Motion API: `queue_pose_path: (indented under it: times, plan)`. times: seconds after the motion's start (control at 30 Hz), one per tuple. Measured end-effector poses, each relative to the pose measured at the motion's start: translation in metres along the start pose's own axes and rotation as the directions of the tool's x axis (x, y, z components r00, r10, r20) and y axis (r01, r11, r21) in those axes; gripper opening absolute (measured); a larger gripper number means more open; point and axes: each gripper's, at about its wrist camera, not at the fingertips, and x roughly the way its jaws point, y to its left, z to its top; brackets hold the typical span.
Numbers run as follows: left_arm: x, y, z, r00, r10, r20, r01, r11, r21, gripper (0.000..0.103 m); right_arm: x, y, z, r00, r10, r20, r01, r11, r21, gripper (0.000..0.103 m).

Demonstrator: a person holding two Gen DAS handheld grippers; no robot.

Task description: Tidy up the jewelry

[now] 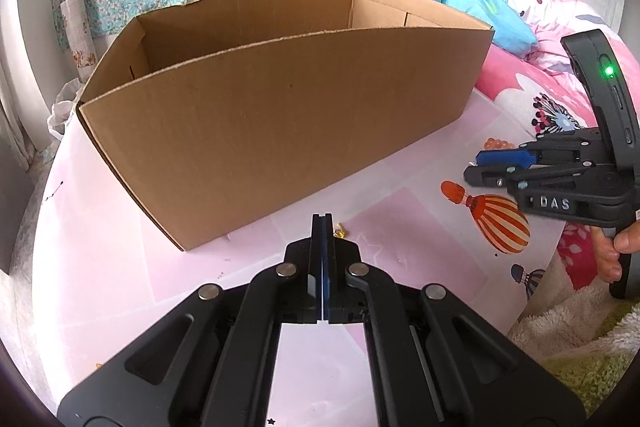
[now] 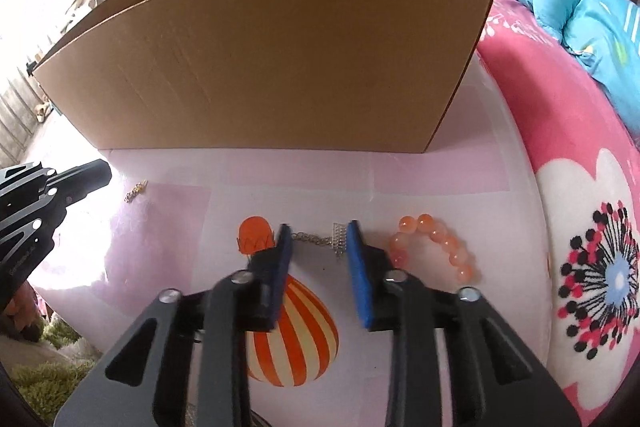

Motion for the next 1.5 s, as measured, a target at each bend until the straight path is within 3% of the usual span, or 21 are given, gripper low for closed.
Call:
queue_pose_path:
  times: [0.27, 0.57, 0.87, 1.1, 1.3, 1.43, 1.5]
  plan:
    - [-0.008, -0.002, 0.001, 1.000, 0.009, 0.015, -0.009, 1.000, 0.015, 0.000, -0.006, -0.020, 0.002, 0.997, 0.059, 0.042, -0.063, 0.994, 0.091, 0.004]
    - [-0.030, -0.006, 0.008, 0.998, 0.018, 0.065, -0.020, 0.999, 0.037, 0.000, -0.044, -0.039, 0.011, 0.984, 0.087, 0.158, -0.110, 0.984, 0.140, 0.004]
    - [-0.068, -0.011, 0.029, 0.987, -0.005, 0.161, -0.007, 0.997, 0.072, 0.000, -0.089, -0.043, 0.029, 0.948, 0.131, 0.290, -0.174, 0.976, 0.130, 0.004]
    - [-0.084, -0.010, 0.042, 0.982, -0.017, 0.189, 0.004, 0.997, 0.071, 0.000, -0.100, -0.043, 0.042, 0.921, 0.188, 0.341, -0.237, 0.966, 0.106, 0.004]
    - [-0.060, -0.016, 0.029, 0.996, -0.059, 0.073, 0.054, 0.996, 0.072, 0.000, -0.091, -0.041, 0.041, 0.912, 0.248, 0.326, -0.297, 0.949, 0.109, 0.004]
    - [-0.025, -0.011, 0.012, 0.998, -0.046, -0.050, 0.048, 0.999, 0.026, 0.023, -0.077, -0.037, 0.033, 0.915, 0.278, 0.293, -0.325, 0.938, 0.124, 0.004]
    - [-0.009, -0.009, 0.006, 0.994, -0.032, -0.101, 0.035, 0.999, 0.023, 0.024, -0.073, -0.035, 0.029, 0.915, 0.286, 0.285, -0.333, 0.934, 0.131, 0.004]
